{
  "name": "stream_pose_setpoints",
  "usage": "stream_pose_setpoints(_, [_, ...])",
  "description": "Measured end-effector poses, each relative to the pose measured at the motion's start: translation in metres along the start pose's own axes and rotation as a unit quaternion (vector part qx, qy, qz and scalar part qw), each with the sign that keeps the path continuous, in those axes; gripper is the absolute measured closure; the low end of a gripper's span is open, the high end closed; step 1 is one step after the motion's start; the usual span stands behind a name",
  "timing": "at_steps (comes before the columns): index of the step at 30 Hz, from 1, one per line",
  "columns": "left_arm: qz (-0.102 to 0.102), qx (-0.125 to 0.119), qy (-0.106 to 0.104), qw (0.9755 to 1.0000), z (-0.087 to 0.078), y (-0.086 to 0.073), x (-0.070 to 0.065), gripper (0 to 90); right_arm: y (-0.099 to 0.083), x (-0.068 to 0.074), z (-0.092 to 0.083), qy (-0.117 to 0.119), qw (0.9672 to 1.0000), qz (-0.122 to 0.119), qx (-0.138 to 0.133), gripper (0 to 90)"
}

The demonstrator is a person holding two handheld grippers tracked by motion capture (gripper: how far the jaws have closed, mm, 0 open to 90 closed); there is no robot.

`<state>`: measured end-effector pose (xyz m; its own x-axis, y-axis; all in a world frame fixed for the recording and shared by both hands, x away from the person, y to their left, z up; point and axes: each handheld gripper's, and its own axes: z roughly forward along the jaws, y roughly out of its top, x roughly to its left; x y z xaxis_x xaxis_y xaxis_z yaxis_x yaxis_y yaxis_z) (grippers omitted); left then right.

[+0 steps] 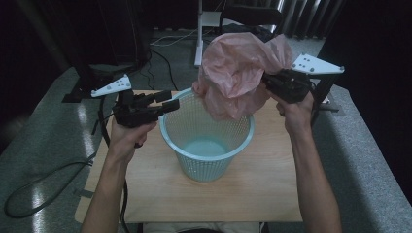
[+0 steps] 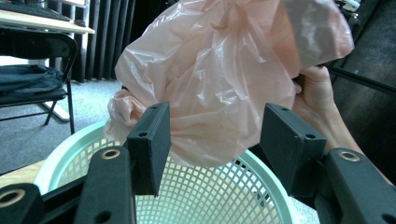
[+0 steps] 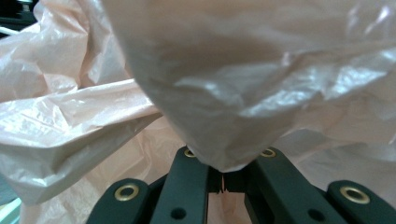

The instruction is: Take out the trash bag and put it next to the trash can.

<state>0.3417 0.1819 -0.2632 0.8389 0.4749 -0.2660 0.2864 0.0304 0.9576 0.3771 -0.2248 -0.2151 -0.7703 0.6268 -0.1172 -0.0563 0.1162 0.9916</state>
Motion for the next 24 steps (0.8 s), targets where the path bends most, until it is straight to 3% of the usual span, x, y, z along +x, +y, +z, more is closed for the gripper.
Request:
stream_pose_setpoints(8, [-0.001,0.003,-0.001,1.0,0.001,-0.001,0.001,43.1,-0.001,-0.001,-0.004,-0.056,0.9984,-0.005,-0.003,89.1])
stream_pose_setpoints(19, [-0.002,0.003,-0.003,1.0,0.002,-0.002,0.001,43.1,-0.004,-0.009,-0.011,-0.096,0.9953,0.012,0.002,89.1])
stream_pose_setpoints(24, [-0.002,0.004,-0.004,1.0,0.004,-0.002,0.002,43.0,-0.005,-0.01,-0.013,-0.116,0.9932,0.004,0.011,89.1])
